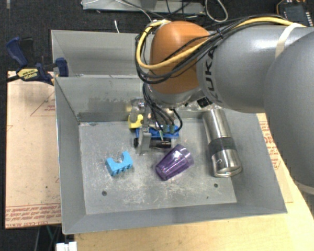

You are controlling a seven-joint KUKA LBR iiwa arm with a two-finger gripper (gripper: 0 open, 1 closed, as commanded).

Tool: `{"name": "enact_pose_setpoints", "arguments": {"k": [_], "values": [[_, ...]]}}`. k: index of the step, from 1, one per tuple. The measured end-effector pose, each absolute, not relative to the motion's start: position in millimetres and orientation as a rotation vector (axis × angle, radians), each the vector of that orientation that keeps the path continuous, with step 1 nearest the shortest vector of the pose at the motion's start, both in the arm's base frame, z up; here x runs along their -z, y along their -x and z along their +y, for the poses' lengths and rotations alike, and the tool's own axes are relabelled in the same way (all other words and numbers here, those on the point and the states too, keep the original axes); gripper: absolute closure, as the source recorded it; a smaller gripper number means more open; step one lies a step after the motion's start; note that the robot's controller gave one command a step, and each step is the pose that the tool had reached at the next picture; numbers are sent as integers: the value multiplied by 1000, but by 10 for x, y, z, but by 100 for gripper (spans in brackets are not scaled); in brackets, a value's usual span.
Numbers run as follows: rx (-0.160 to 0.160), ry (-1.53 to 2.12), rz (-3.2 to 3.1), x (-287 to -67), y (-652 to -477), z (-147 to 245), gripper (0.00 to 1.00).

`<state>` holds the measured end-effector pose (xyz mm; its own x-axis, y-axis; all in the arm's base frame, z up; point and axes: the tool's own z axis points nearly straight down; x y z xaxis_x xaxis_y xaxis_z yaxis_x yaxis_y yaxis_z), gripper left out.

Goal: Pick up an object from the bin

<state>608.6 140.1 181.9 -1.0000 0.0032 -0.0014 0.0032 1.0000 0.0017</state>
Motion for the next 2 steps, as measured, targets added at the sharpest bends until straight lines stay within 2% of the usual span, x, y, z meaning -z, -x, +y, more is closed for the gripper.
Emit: {"name": "enact_pose_setpoints", "arguments": {"k": [1,2], "values": [[-3,-5,3140,-1819,-6086,1401,0],[-7,-5,3129,-1607,-6326,1411,0]]}}
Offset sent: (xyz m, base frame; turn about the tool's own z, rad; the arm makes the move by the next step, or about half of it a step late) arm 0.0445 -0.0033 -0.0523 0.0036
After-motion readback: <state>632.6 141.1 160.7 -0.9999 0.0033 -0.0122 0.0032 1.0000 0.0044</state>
